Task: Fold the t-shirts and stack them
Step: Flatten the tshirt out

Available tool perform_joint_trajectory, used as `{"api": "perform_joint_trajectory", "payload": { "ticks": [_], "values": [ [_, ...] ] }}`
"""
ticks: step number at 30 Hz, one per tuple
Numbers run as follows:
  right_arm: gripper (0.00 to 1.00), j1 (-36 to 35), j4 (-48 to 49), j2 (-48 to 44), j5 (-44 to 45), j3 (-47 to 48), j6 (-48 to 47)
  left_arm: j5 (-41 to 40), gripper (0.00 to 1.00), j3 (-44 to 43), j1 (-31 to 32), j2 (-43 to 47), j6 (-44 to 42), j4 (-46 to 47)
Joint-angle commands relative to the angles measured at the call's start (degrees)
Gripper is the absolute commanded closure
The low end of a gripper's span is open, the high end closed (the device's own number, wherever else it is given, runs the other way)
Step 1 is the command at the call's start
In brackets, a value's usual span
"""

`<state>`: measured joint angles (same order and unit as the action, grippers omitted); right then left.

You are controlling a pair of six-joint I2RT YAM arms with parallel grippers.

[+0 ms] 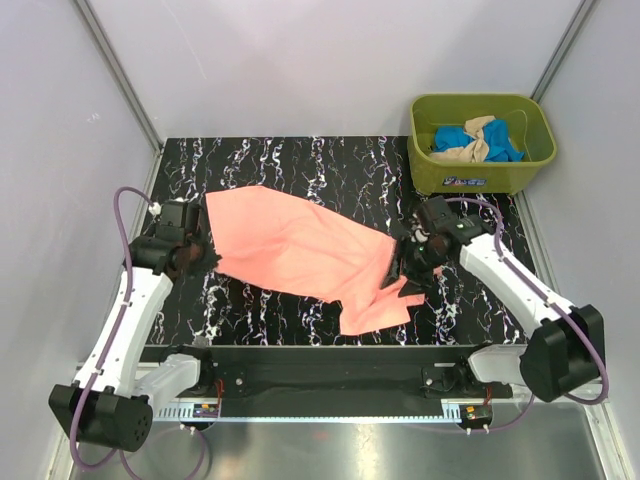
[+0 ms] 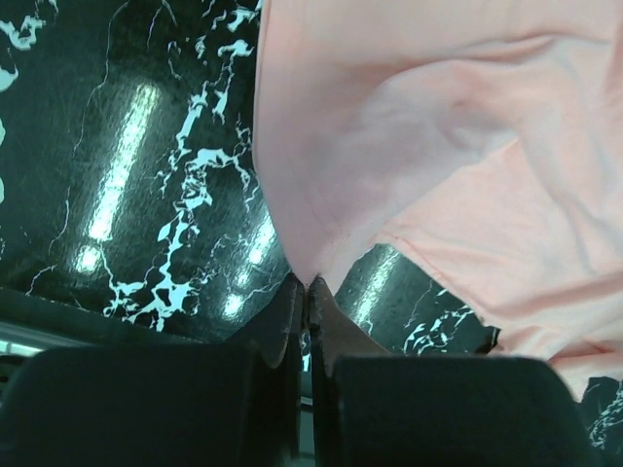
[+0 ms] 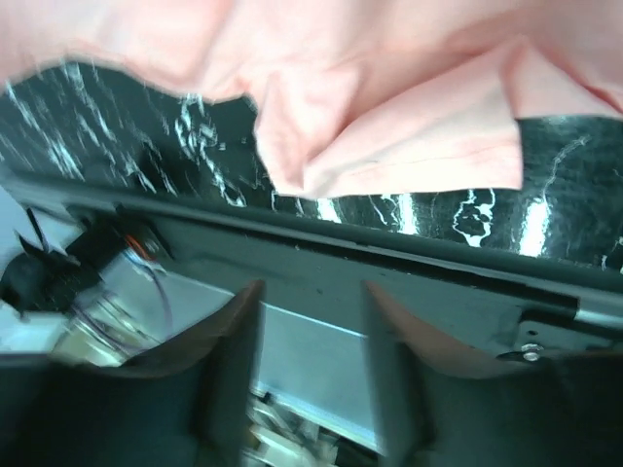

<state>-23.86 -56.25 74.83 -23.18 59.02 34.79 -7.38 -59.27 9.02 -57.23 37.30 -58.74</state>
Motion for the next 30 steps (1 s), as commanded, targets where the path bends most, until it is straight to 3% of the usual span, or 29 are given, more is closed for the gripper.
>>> {"api": "perform_joint_trajectory", "payload": {
  "ticks": [1,2,5,9,14,19,30],
  "values": [
    [0.54,2.06,0.61,-1.79,6.47,-3.64,5.62,-0.10,1.00,1.34,-0.05,1.24,-1.09,2.31],
    [0.61,2.06,2.88,-1.62,6.31,-6.35,6.34,0.25,1.00,1.61,-0.05,1.33,-1.17,2.75],
    [0.62,2.06,5.44,-1.00,9.80,-11.01,8.10,1.22,1.00,1.96,-0.05,1.16,-1.61,3.10],
    [0.48,3.99,9.04,-3.19,14.13,-16.39,8.19,2.45,1.00,2.31,-0.05,0.37,-2.05,3.54],
    [0.47,7.24,12.20,-0.13,14.83,-20.17,6.35,3.25,1.00,3.45,-0.05,0.37,-2.84,4.25],
    [0.58,7.25,16.26,2.16,14.48,-20.18,4.33,4.30,1.00,3.54,-0.05,-0.34,-3.11,4.77],
    [0.58,7.16,15.82,7.79,13.34,-17.28,7.22,3.32,1.00,1.87,-2.24,-0.69,-2.23,4.94]
  ]
}}
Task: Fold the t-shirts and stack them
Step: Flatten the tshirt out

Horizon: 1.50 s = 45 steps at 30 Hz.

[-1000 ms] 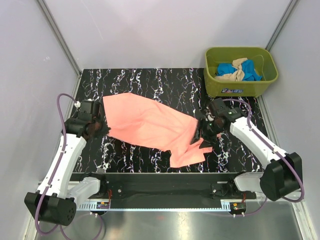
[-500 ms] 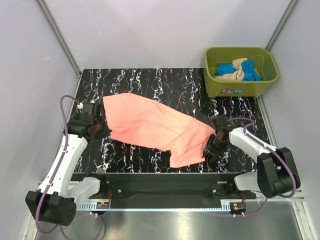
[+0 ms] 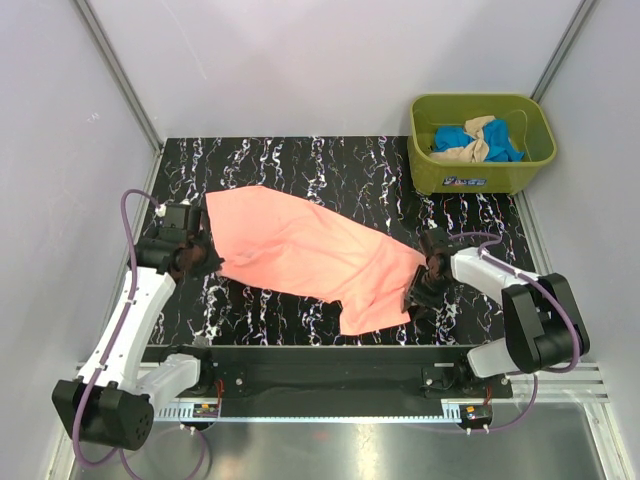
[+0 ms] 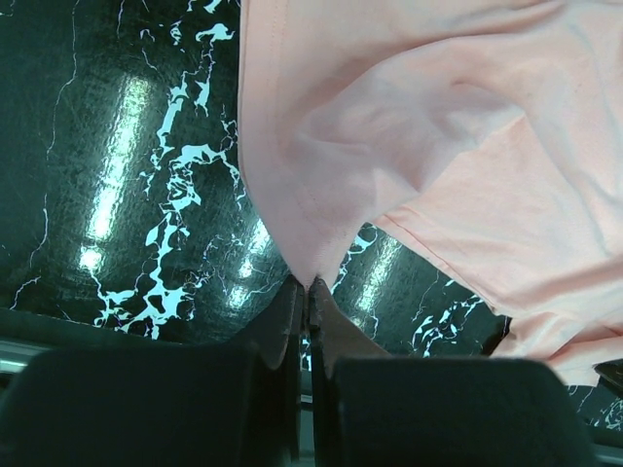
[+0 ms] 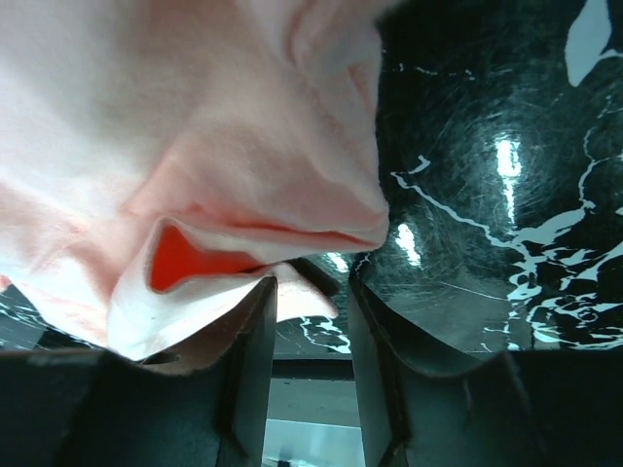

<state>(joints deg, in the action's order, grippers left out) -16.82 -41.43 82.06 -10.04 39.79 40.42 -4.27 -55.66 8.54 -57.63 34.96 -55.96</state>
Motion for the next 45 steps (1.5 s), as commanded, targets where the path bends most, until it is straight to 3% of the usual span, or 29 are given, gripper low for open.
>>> {"api": "perform_joint_trajectory", "payload": {
  "ticks": [1,8,16,20,27,33,35,45],
  "values": [
    [0.58,0.12,1.70,0.82,-0.41,1.78,2.89,1.10,1.00,-1.82,-2.64,-0.29,-0.33,2.70],
    [0.59,-0.76,4.07,2.84,-4.63,0.03,4.92,-0.56,1.00,-2.96,-5.10,-1.70,-1.74,2.35],
    [0.58,-1.20,0.83,1.08,-3.32,0.37,4.05,0.14,1.00,-2.70,-5.99,-3.19,-2.09,3.67],
    [0.64,-2.08,-3.03,0.20,0.10,1.52,5.63,-0.38,1.00,-3.93,-7.21,-4.33,-2.79,3.67],
    [0.69,-1.99,-1.29,0.20,1.08,1.69,7.47,-0.39,1.00,-4.90,-7.57,-5.57,-3.06,4.20],
    [0.89,-1.99,4.07,-1.28,-1.65,-0.32,8.27,-0.65,1.00,-4.37,-8.01,-5.48,-3.32,3.67],
    [0.99,-2.08,5.47,-2.43,-1.65,-0.68,8.09,-0.65,1.00,-4.11,-8.10,-4.95,-3.23,3.41],
    [1.00,-1.99,4.78,-8.31,-3.93,4.85,3.35,1.81,1.00,-3.40,-8.18,-2.49,-3.06,2.61]
  ]
}}
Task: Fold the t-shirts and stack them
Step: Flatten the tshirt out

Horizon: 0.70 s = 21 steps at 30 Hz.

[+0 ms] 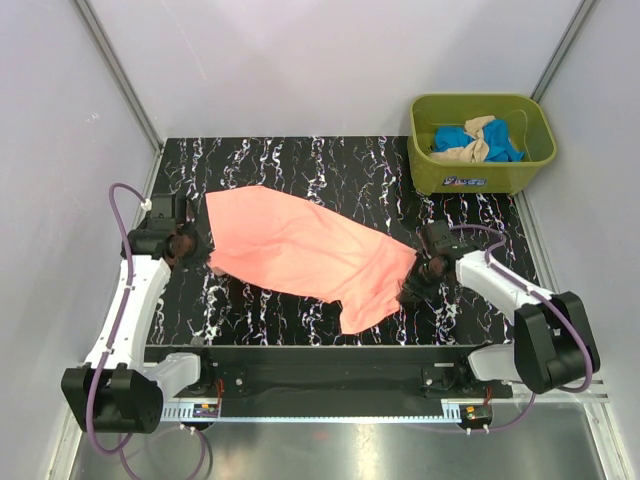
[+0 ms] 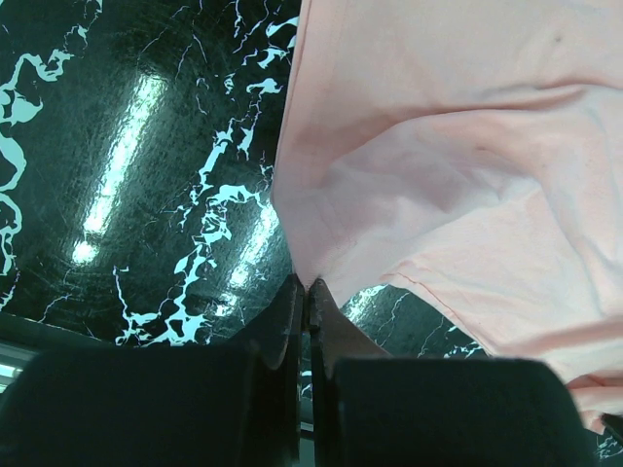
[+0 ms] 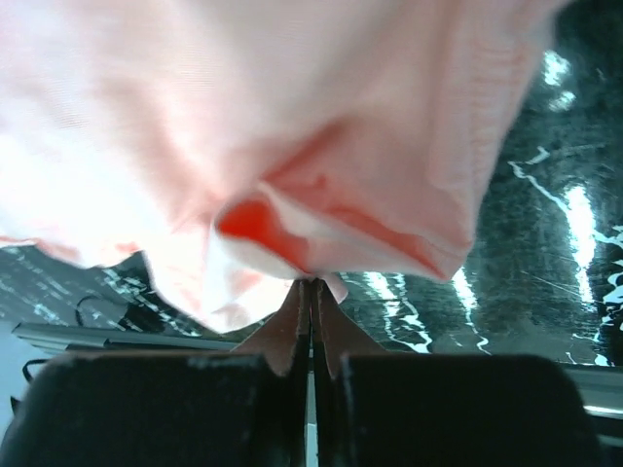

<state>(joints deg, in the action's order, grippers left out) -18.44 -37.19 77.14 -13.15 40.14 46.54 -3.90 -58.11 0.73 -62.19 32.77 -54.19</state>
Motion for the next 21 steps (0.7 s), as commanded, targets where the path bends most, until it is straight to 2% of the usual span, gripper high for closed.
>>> {"api": "perform_joint_trajectory", "payload": {
  "ticks": [1,5,9,13,18,21],
  "values": [
    [1.00,-0.20,0.97,-3.84,-1.26,5.29,-3.64,2.40,1.00,-1.04,-0.38,2.42,-1.04,0.93],
    [1.00,0.77,5.10,-4.46,-6.00,10.38,-4.97,3.55,1.00,-2.27,-0.38,3.31,-0.70,1.11],
    [1.00,0.95,4.50,-5.95,-6.46,13.99,-4.70,4.87,1.00,-2.28,-0.38,3.92,-1.13,0.76],
    [1.00,0.86,-8.38,-1.04,-2.95,17.16,-7.07,6.62,1.00,0.53,-0.38,5.67,-0.61,1.11],
    [1.00,-0.46,-3.86,3.70,-7.24,12.16,-5.77,6.89,1.00,2.56,-0.38,6.39,-0.69,1.37],
    [1.00,-2.48,-5.35,5.73,-7.42,11.63,-4.28,7.59,1.00,2.56,-0.29,6.03,-0.69,1.72]
  ]
}}
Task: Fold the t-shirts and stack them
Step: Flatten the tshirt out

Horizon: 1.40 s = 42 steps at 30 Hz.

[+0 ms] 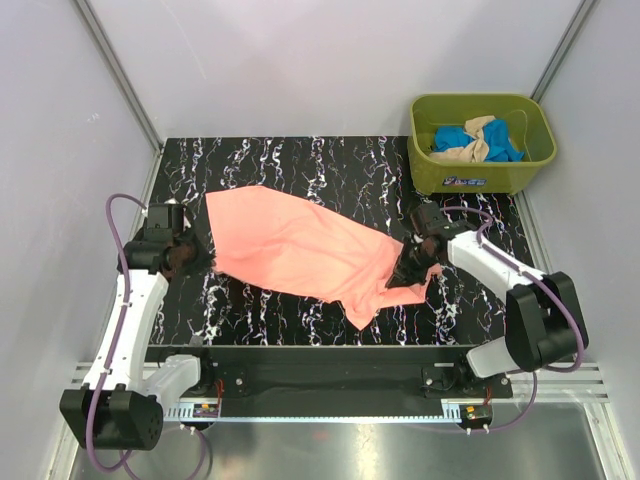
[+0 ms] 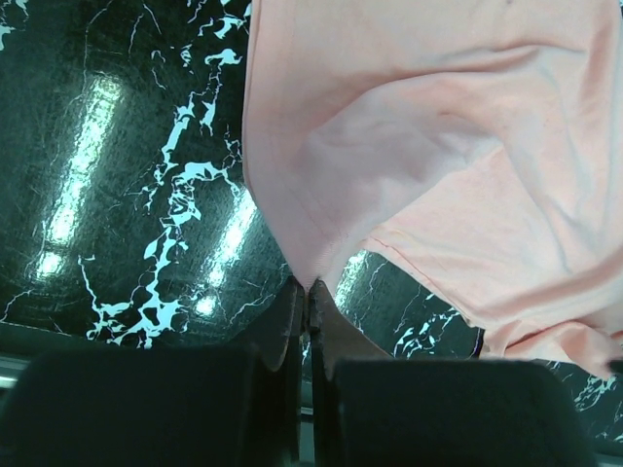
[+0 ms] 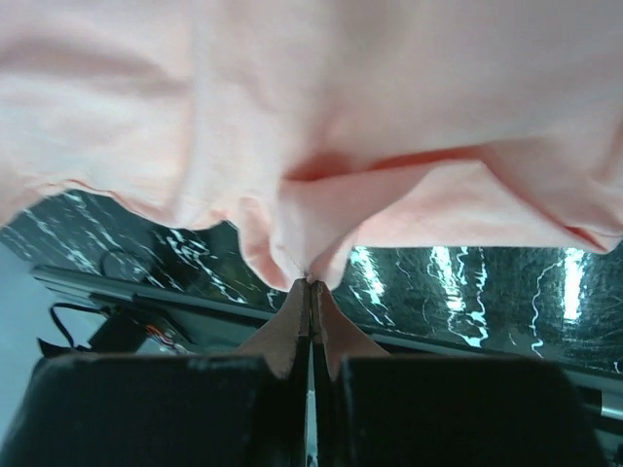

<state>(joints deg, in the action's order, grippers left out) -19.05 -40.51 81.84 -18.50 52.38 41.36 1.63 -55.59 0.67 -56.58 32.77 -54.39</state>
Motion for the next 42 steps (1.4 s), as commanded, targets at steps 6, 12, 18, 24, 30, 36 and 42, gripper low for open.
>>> {"api": "perform_joint_trajectory", "payload": {
  "ticks": [6,12,18,24,30,36,42],
  "values": [
    [0.93,-2.05,2.62,-0.73,-1.44,-6.06,-1.19,2.33,1.00,0.84,-0.23,0.33,-0.87,2.45],
    [0.78,-2.05,8.60,1.56,-1.54,-6.15,-5.23,2.59,1.00,1.19,-0.14,-0.29,-0.78,2.89],
    [0.68,-2.05,12.12,3.23,-1.80,-6.94,-4.63,2.50,1.00,1.10,-0.23,-0.29,-1.05,2.63],
    [0.62,-1.96,17.74,1.48,-2.15,-9.66,0.29,2.33,1.00,1.19,-0.14,-0.29,-0.96,2.71],
    [0.59,-1.96,21.26,-3.00,0.04,-12.65,4.34,2.33,1.00,1.10,-0.23,-0.29,-0.96,2.45],
    [0.57,-1.78,23.72,-5.81,0.04,-13.88,5.92,2.59,1.00,1.28,-0.23,-0.20,-0.70,2.62],
    [0.51,-1.69,25.83,-3.27,-1.09,-14.41,6.71,3.20,1.00,1.72,-0.14,-0.11,-0.52,2.71]
  ]
}}
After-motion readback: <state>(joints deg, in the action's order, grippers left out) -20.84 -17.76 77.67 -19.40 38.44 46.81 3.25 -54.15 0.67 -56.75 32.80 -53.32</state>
